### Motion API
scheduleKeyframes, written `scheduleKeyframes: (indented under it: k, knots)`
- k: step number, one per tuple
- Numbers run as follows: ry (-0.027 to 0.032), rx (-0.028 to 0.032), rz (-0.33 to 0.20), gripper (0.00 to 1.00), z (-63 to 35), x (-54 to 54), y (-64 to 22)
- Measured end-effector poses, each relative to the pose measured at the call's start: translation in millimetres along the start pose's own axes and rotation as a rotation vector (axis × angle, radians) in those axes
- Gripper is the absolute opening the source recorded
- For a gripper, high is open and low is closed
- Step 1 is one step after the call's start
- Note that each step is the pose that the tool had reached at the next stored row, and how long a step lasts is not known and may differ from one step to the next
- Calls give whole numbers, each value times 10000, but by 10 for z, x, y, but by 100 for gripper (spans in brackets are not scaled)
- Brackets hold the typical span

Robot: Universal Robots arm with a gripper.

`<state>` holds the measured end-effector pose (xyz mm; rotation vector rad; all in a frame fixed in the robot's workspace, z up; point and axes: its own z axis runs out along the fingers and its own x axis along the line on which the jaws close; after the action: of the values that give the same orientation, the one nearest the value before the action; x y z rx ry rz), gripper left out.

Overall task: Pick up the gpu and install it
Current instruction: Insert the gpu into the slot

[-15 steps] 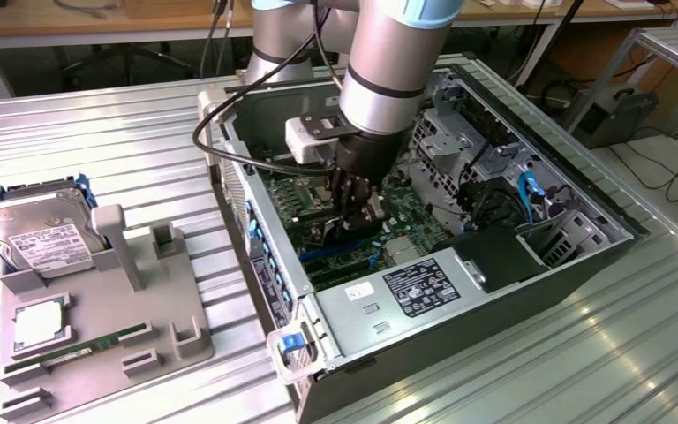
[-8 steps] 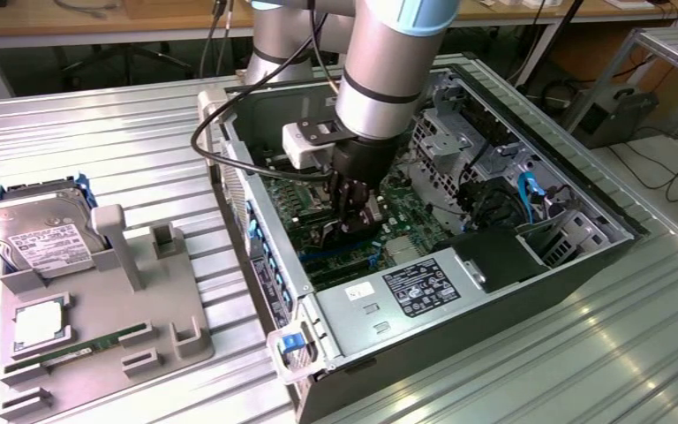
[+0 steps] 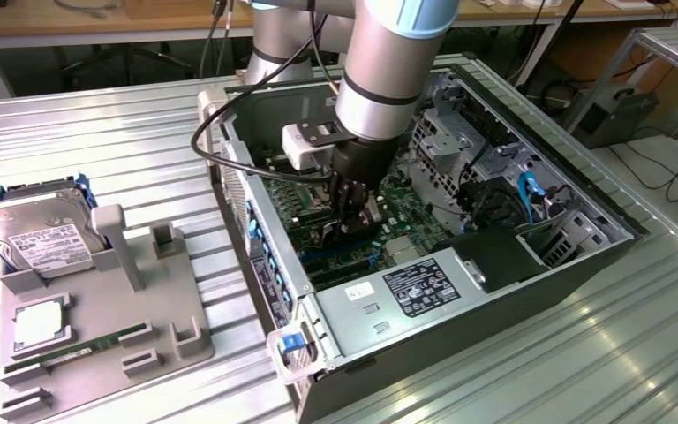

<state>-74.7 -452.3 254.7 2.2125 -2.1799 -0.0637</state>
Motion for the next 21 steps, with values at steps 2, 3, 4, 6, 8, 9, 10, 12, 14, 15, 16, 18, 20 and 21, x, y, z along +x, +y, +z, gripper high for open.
scheduleKeyframes:
  k: [2,3,4,6,8,9,10,12,14,15,16,18,20,21]
  knots:
    - [1,0,0,26,0,0,0]
    - [-21,2,2,27,6,-3,1]
    - [-14,5,2,27,6,-2,0]
    - [1,0,2,34,0,0,1]
    - [-5,-1,1,34,-43,0,3]
    - [-18,1,0,34,-92,-1,5]
    - [-19,-1,0,34,-136,-1,8]
    - [-33,1,-1,34,-253,-1,14]
    - [-32,0,-1,34,-281,-2,15]
    - [-33,1,-2,32,-289,-2,15]
    - [-33,0,-3,25,-299,-3,16]
    - [-30,1,-3,19,-307,-5,17]
    - [-24,6,-4,11,-307,-8,28]
    - [-21,15,-4,11,-307,-14,36]
